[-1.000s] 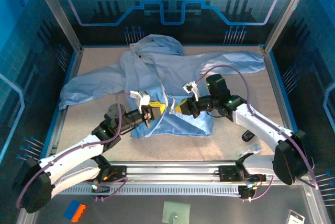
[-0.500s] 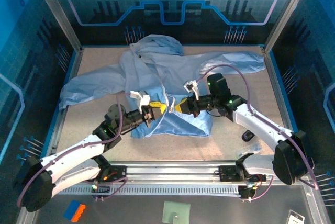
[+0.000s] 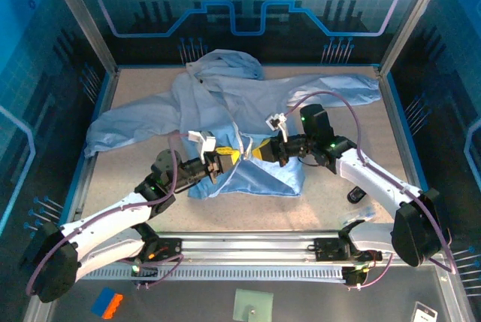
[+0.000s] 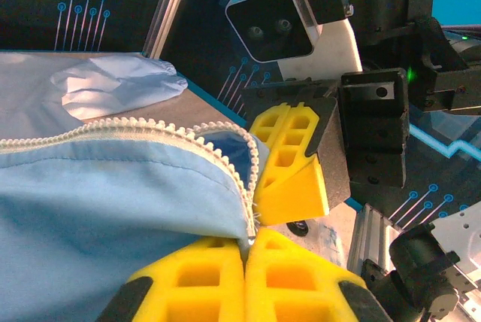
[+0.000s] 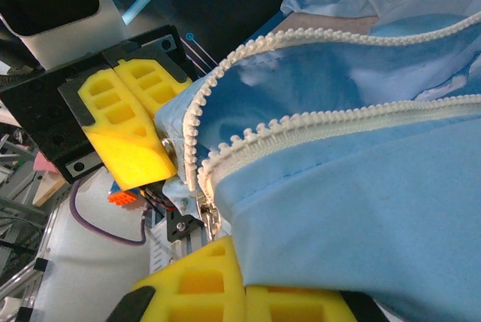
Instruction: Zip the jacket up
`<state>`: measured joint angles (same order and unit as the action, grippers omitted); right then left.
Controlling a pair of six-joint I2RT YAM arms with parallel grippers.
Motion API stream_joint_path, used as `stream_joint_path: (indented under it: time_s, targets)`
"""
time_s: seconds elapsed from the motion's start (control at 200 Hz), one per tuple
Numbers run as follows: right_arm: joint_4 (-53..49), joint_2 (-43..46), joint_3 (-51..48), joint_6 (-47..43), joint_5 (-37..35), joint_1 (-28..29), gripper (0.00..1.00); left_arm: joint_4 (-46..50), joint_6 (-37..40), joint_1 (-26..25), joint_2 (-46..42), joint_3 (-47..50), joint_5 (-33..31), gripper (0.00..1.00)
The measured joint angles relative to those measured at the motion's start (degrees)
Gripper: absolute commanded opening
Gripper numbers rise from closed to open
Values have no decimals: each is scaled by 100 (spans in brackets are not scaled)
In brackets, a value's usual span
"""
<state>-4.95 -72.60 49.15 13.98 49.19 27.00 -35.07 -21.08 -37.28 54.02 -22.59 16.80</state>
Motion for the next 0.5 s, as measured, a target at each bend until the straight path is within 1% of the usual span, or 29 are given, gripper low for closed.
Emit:
stream_joint_path:
  time_s: [0.5]
  targets:
    - [55, 0, -42, 20, 146, -13, 0, -138, -22, 44, 219, -2, 39, 0]
